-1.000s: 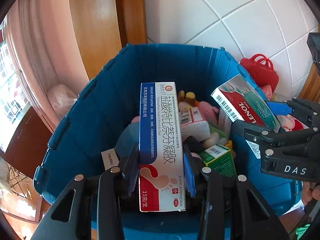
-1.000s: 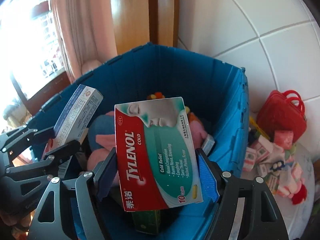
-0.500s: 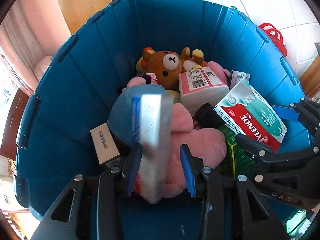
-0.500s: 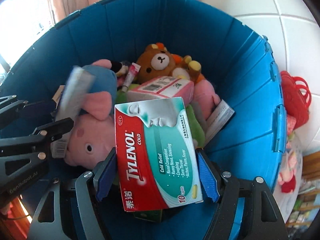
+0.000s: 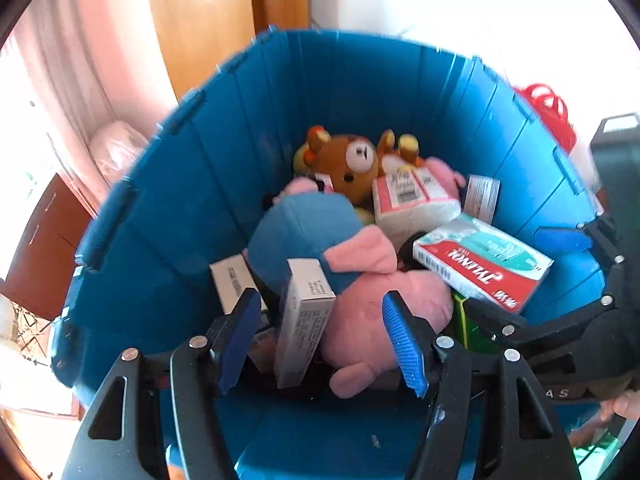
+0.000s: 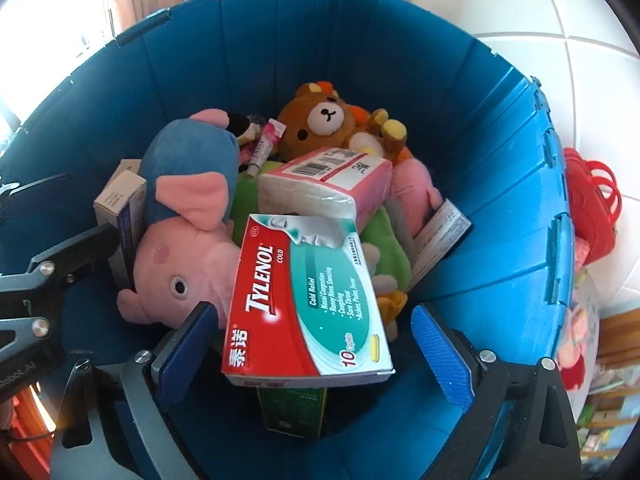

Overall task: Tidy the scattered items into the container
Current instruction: 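Open both tools to drop both boxes into the crate, then withdraw both tools from the crate back over the bed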

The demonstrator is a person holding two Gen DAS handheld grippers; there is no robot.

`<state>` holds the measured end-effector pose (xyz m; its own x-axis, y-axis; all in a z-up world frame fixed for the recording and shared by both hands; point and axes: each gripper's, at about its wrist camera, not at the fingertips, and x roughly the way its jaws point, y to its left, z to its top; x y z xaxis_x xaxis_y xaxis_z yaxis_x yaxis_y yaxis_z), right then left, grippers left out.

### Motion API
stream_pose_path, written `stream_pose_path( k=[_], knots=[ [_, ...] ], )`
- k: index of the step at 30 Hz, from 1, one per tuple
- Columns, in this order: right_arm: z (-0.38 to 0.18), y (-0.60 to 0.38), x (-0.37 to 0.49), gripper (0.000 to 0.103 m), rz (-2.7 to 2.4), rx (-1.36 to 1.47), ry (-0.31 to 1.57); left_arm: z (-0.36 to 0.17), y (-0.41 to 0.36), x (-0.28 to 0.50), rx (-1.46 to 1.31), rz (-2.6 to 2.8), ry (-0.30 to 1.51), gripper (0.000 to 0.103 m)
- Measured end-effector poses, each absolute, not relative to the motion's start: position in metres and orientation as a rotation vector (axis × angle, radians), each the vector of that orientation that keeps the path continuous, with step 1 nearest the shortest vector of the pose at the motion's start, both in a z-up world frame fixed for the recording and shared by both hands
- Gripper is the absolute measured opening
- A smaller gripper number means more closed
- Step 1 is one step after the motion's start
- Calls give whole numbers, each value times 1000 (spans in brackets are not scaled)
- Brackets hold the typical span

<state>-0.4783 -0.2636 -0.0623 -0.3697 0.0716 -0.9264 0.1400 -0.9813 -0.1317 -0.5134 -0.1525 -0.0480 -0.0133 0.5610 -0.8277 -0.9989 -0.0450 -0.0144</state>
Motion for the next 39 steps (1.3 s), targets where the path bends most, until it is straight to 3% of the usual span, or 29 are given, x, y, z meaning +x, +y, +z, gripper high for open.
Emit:
stream_pose_path(
  k=[2, 5, 8, 12, 24, 31, 39],
  knots=[
    [-58, -263, -471, 102, -2563, 1699, 295, -39, -164, -514, -753, 1489, 690, 64],
    [-49, -263, -456, 102, -2597, 1615, 287, -23, -182, -513, -681, 1522, 631, 81],
    [-38, -263, -438, 102, -2635, 1515, 303, -7, -201, -507, -587, 1564, 577, 84],
    [-15, -256, -406, 102, -2739, 1354, 307, 8, -219, -497, -524, 1571, 501, 98],
    [40, -169, -263, 103, -3036, 935, -8, 42, -294, -405, -346, 1555, 268, 103],
    [15, -100, -196, 103, -3096, 1028, -82, 12, -299, -328, -584, 1420, 278, 102],
    [-6, -50, -157, 103, -3025, 1125, -132, -13, -322, -279, -641, 1531, 401, 102]
  ],
)
